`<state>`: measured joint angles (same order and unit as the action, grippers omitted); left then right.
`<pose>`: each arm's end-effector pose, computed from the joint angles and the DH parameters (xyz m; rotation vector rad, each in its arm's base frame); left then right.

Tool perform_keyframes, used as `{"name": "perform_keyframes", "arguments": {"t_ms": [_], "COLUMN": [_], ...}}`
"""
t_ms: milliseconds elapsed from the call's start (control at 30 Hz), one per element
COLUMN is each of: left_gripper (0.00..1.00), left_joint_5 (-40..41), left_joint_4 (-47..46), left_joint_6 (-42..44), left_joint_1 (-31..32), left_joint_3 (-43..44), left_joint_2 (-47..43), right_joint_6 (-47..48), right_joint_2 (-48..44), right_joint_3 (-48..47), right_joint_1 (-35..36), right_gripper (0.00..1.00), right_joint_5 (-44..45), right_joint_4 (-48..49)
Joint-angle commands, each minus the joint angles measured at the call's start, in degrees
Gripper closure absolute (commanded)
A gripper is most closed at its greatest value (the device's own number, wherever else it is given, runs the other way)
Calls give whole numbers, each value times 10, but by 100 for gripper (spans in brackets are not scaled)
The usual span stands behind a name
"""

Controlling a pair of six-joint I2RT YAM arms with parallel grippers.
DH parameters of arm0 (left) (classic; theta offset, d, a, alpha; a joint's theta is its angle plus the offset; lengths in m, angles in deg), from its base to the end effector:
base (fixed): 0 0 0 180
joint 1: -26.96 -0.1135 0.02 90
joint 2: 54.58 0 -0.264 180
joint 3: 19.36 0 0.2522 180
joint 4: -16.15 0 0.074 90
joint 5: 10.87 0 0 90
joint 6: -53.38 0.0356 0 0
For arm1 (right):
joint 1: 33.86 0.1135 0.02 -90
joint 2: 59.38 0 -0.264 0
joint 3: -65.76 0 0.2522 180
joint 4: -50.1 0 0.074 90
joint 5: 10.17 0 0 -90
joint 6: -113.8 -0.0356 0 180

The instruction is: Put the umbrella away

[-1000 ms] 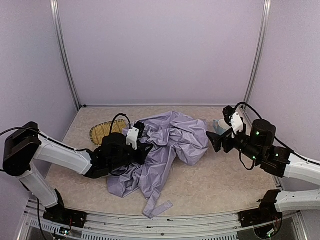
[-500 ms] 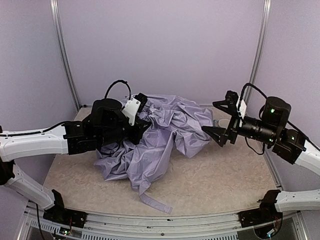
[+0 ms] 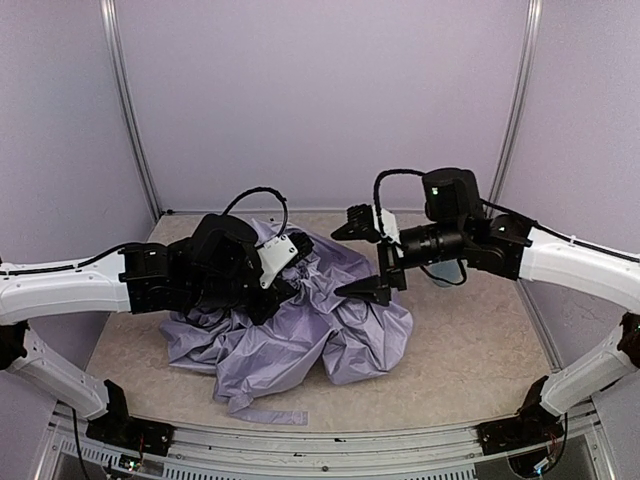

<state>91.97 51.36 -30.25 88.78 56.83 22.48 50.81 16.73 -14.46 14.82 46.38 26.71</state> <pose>0.1491 -0.2615 0.3029 1.1263 1.8880 -0.3008 0.1873 0.2428 0.3536 -1.4768 1.2443 0.8093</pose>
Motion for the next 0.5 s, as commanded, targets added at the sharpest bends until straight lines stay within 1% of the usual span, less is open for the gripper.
{"name": "perform_keyframes", "arguments": {"t_ms": [0, 133, 267, 333, 467], "left_gripper": [99, 97, 96, 94, 93], "left_joint_5": [-51, -84, -107, -128, -167], "left_joint_4": [-14, -18, -47, -66, -99], "left_joint_6": [29, 43, 50, 58, 66], "left_joint_1": [9, 13, 15, 16, 16], "left_joint_3": [29, 21, 6, 0, -2], "left_joint_2": [-23, -37, -50, -51, -32], "right_joint_6": [38, 19, -8, -31, -78], "right_joint_2": [71, 132, 187, 210, 243], "right_joint_3": [-24, -29, -31, -29, -28], "right_joint_1": [15, 15, 14, 15, 25], "right_gripper": [0, 0, 2, 5, 16], "right_joint_5": [-65, -95, -99, -109, -139], "right_joint_4": [-24, 44, 94, 121, 182]}}
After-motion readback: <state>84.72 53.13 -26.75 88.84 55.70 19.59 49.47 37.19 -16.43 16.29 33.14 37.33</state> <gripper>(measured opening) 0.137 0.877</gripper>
